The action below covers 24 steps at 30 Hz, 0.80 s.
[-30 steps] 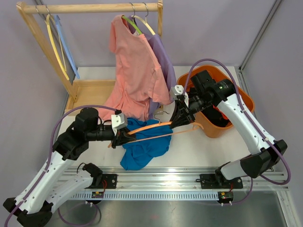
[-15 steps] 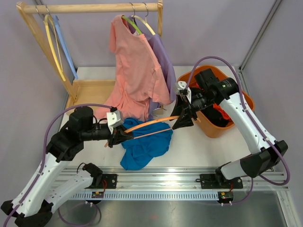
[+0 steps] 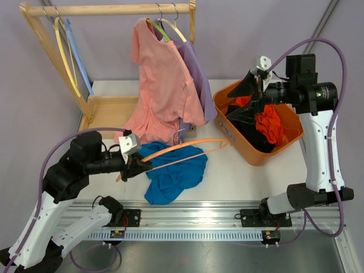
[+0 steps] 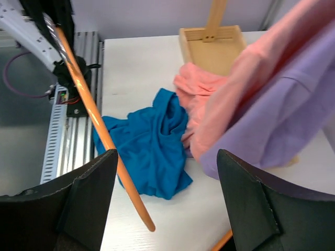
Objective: Remove the t-shirt from the hanger
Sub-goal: Pass the hanger from the right arm to the left, then hang the hanger back to the clothesline with the left arm
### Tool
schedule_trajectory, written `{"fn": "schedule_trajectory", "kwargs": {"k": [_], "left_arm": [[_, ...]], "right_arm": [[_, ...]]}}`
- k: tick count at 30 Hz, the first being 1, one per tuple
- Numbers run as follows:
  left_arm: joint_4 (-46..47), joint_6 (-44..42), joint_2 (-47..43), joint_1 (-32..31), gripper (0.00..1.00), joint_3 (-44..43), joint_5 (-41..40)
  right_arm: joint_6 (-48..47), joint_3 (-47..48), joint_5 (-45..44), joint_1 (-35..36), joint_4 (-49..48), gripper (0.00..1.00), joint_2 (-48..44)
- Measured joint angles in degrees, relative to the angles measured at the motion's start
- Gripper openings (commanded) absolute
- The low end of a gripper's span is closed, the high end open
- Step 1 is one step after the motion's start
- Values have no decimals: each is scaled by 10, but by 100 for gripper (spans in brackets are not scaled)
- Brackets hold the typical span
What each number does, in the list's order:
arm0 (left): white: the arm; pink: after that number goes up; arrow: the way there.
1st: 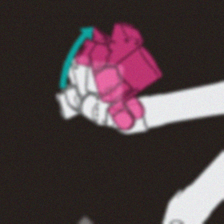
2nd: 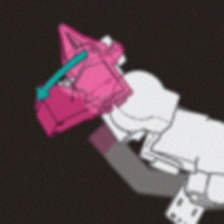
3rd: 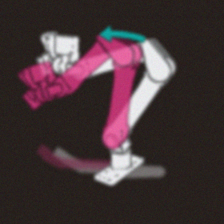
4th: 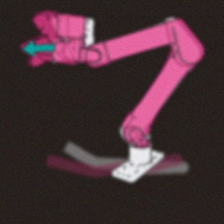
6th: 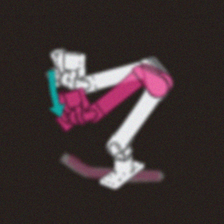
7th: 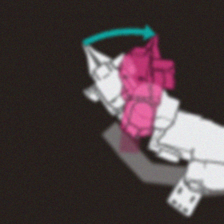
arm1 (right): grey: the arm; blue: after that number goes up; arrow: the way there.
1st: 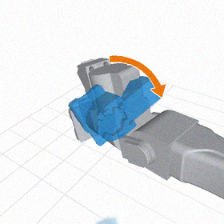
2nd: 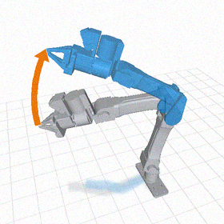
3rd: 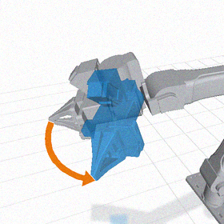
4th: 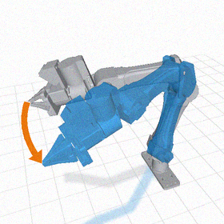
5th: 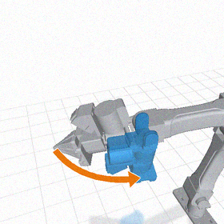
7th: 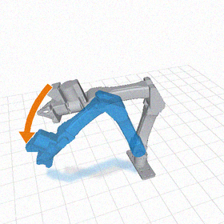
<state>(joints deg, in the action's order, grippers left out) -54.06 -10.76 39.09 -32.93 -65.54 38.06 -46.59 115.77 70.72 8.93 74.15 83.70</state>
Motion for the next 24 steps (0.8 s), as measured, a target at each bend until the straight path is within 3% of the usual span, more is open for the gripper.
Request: {"fn": "schedule_trajectory", "kwargs": {"k": [6, 12, 24], "left_arm": [[-2, 13, -20, 0, 0, -87, -44], [1, 54, -41, 0, 0, -167, -157], [-4, 146, -9, 0, 0, -240, -403]], "right_arm": [[105, -54, -24, -80, -131, 84, -40], [197, -127, -53, -168, -234, 84, -58], [261, -219, -66, -180, -292, 84, -72]]}}
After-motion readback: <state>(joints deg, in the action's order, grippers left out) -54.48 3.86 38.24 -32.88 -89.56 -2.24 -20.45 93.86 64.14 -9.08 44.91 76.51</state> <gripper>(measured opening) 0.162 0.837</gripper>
